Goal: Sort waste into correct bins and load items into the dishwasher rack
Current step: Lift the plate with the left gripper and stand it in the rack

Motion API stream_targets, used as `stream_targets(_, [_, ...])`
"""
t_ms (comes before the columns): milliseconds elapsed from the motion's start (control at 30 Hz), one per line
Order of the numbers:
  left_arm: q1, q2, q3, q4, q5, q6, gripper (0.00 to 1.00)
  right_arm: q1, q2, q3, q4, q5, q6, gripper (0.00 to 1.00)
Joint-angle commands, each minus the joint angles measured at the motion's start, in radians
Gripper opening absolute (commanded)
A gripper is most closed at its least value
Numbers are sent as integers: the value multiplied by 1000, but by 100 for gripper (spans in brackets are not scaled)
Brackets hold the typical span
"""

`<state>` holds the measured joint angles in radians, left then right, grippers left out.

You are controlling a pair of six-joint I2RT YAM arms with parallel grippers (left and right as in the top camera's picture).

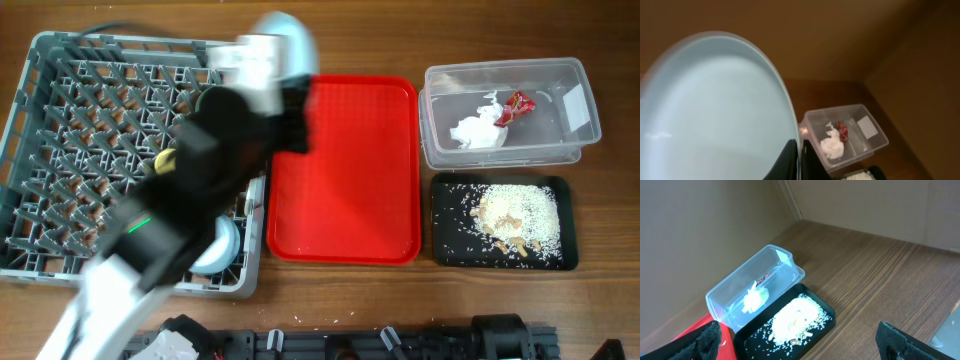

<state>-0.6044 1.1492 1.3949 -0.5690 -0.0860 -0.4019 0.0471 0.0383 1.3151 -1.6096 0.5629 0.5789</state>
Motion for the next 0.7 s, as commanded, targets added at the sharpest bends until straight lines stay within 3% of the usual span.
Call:
stream_targets(0, [285, -51, -23, -176, 327, 2, 4, 0, 2, -2, 2, 14, 0, 100])
stream_targets(133, [698, 116, -24, -282, 1192, 121, 4, 0, 2, -2, 2, 14, 0, 100])
stream_targets(267, [824, 338, -24, -290, 1488, 160, 4, 0, 2, -2, 2, 14, 0, 100])
stream_targets(400, [825, 516, -24, -286, 1520, 198, 4, 0, 2, -2, 2, 14, 0, 100])
stream_targets(533, [826, 549, -24, -179, 1468, 188, 4, 0, 2, -2, 2, 14, 0, 100])
stream_targets(667, [813, 549, -24, 9, 1409, 35, 4, 0, 2, -2, 2, 14, 1, 100])
